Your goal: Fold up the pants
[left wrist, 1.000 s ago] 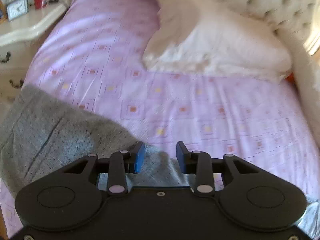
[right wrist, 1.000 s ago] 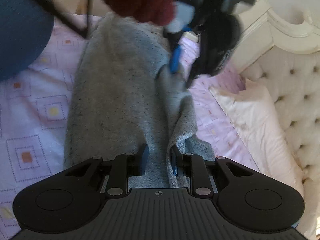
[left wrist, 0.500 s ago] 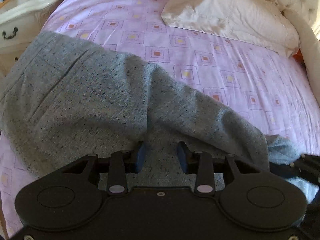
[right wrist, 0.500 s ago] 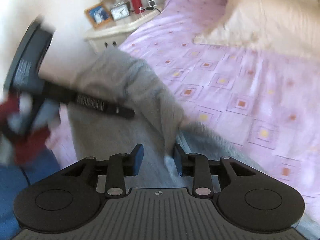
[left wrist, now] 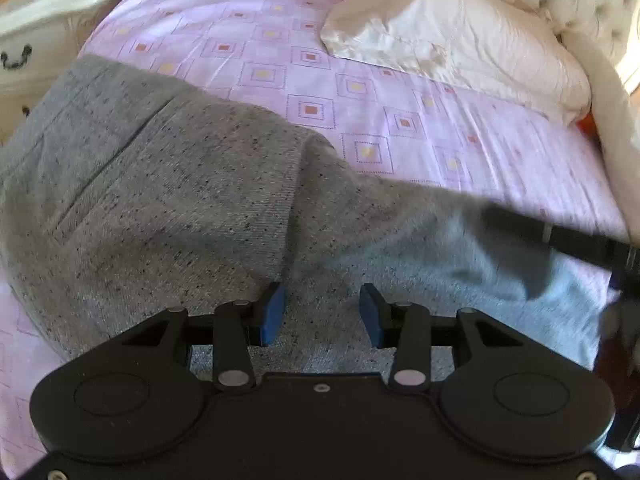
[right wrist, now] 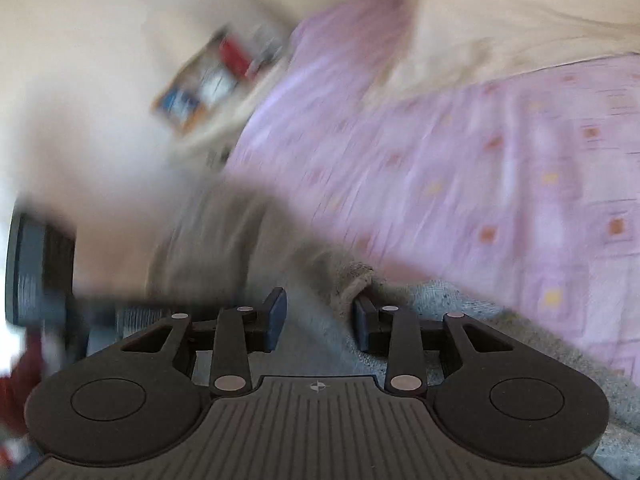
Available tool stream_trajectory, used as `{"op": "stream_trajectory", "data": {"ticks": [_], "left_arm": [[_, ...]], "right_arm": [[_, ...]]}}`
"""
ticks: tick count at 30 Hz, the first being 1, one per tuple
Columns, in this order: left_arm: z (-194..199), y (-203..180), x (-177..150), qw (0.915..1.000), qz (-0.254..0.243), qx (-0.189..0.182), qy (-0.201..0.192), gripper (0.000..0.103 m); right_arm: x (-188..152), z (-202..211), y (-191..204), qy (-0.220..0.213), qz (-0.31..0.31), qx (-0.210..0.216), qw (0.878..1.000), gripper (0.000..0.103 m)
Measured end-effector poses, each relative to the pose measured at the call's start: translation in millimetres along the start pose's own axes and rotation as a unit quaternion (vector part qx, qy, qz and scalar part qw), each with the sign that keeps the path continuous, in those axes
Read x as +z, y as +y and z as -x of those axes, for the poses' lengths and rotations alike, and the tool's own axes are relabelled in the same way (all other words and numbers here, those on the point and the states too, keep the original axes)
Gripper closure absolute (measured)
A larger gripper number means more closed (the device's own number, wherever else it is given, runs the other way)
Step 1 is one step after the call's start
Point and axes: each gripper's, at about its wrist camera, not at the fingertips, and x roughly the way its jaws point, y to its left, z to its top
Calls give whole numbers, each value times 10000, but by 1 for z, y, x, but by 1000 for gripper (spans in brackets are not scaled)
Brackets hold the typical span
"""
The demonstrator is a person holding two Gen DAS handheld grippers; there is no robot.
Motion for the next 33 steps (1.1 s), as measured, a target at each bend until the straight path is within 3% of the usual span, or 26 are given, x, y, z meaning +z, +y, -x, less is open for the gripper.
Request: {"op": "stream_trajectory", "data": {"ticks": [3,6,9,12,14,16,17,18,20,23,29,33], "left_arm": [[0,6,1,9998,153,-125,4,53],[1,10,1,9993,293,-223,5,53],[0,11,1,9991,346,-262,7,53],[0,10,0,9991,332,-252,2,53],[0,10,-1,9992,322,-240,-1,53],[1,10,-1,9992,312,-233,-7,53],[1,9,-1,9993,308,-231,-7,53],[1,9,-1,9993,310,-232,-8,53],[1,9,-1,9992,319,-240,-7,53],[1,9,-1,9992,323,-241,-9,53],[3,12,-2,9987,413,-296,-21,53],[4,12,-2,9987,419,-299,-15,53]], "right_arm": [[-8,4,15,344,275,371,9983,68],[-14,2,30,772,932,61,9926,68],[-9,0,31,616,933,-322,9932,69],[-4,-7,23,525,710,-257,9958,69],[8,-6,24,19,653,-234,9976,69],[13,20,20,-1392,198,-204,9899,69],[15,25,20,-1664,131,-201,9858,69],[17,24,21,-1574,199,-306,9869,69],[17,12,22,-938,395,-475,9937,69],[9,0,18,-301,520,-426,9973,69],[28,-9,3,-300,-118,-89,9994,68],[47,-31,-3,-31,-326,-116,9994,68]]}}
